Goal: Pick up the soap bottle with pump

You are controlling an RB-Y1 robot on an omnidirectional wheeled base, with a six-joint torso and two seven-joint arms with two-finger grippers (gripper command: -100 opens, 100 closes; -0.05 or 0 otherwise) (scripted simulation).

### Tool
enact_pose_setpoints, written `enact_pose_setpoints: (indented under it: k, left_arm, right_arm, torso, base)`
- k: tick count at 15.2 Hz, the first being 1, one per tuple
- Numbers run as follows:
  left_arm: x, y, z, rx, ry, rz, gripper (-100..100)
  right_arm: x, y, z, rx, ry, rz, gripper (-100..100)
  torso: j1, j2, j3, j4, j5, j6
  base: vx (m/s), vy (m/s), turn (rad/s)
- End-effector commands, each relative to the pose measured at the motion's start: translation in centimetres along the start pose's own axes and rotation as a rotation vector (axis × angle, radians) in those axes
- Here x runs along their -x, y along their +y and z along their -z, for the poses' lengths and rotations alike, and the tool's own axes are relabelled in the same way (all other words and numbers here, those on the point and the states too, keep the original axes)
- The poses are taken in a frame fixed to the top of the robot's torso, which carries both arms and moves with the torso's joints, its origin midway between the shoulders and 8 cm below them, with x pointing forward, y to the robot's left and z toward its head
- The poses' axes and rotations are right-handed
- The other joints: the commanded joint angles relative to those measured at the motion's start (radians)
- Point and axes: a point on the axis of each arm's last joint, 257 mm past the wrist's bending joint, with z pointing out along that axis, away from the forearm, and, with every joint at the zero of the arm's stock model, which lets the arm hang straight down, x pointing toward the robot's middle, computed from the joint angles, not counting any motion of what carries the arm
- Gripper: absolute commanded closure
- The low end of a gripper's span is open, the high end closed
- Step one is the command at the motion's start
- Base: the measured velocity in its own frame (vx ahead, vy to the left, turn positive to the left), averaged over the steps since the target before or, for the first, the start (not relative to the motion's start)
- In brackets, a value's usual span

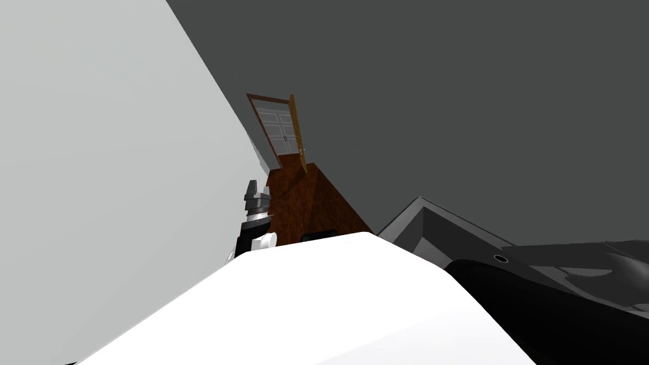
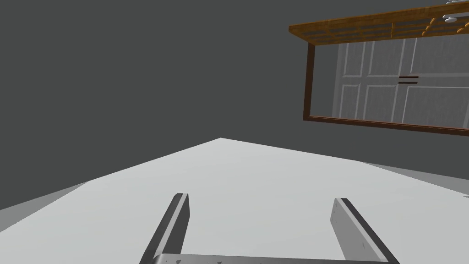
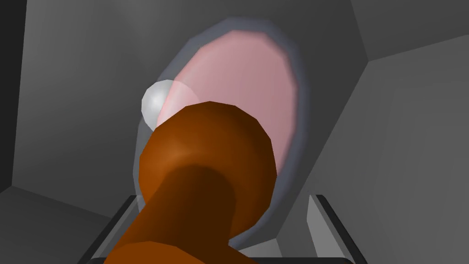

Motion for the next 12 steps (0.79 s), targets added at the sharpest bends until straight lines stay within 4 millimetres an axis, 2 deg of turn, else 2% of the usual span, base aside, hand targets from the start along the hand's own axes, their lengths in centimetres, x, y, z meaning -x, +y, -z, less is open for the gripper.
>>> enact_pose_setpoints:
  k: [1, 2, 3, 4, 8, 9, 11, 12]
  left_arm:
    - [0.0, 0.0, 0.0, 0.000, 0.000, 0.000, 0]
    - [0.0, 0.0, 0.0, 0.000, 0.000, 0.000, 0]
    - [0.0, 0.0, 0.0, 0.000, 0.000, 0.000, 0]
    - [0.0, 0.0, 0.0, 0.000, 0.000, 0.000, 0]
    - [0.0, 0.0, 0.0, 0.000, 0.000, 0.000, 0]
    - [0.0, 0.0, 0.0, 0.000, 0.000, 0.000, 0]
    - [0.0, 0.0, 0.0, 0.000, 0.000, 0.000, 0]
    - [0.0, 0.0, 0.0, 0.000, 0.000, 0.000, 0]
  right_arm:
    - [-0.6, 1.8, -0.5, 0.007, -0.007, -0.033, -100]
    - [-0.7, 2.4, -0.8, 0.008, -0.013, -0.048, -100]
    - [-0.6, 1.3, -0.3, 0.002, -0.007, -0.028, -100]
    - [-0.6, 1.4, -0.3, 0.003, -0.008, -0.031, 100]
    - [-0.6, 1.5, -0.3, 0.003, -0.009, -0.032, 100]
    - [1.4, -0.2, -0.6, -0.006, -0.028, -0.025, 100]
    - [1.6, -0.9, -0.3, -0.007, -0.020, -0.006, 100]
    - [3.5, -2.0, -0.6, -0.016, -0.048, -0.018, 100]
  torso:
    - [0.000, 0.000, 0.000, 0.000, 0.000, 0.000]
    - [0.000, 0.000, 0.000, 0.000, 0.000, 0.001]
    - [-0.001, 0.001, 0.001, 0.000, -0.002, 0.002]
    - [-0.001, 0.002, 0.001, 0.000, -0.002, 0.002]
    - [-0.002, 0.005, 0.003, 0.001, -0.002, 0.002]
    - [-0.002, 0.005, 0.003, 0.001, -0.002, 0.002]
    - [-0.003, 0.010, 0.005, 0.002, -0.004, 0.005]
    - [-0.003, 0.011, 0.006, 0.002, -0.004, 0.004]
  base:
    - [0.046, -0.003, 0.063]
    - [0.031, -0.008, 0.007]
    - [0.016, -0.002, -0.007]
    - [0.007, -0.001, 0.003]
    - [0.001, 0.000, 0.001]
    - [-0.037, -0.013, -0.242]
    - [-0.066, -0.007, -0.159]
    - [-0.081, -0.002, -0.169]
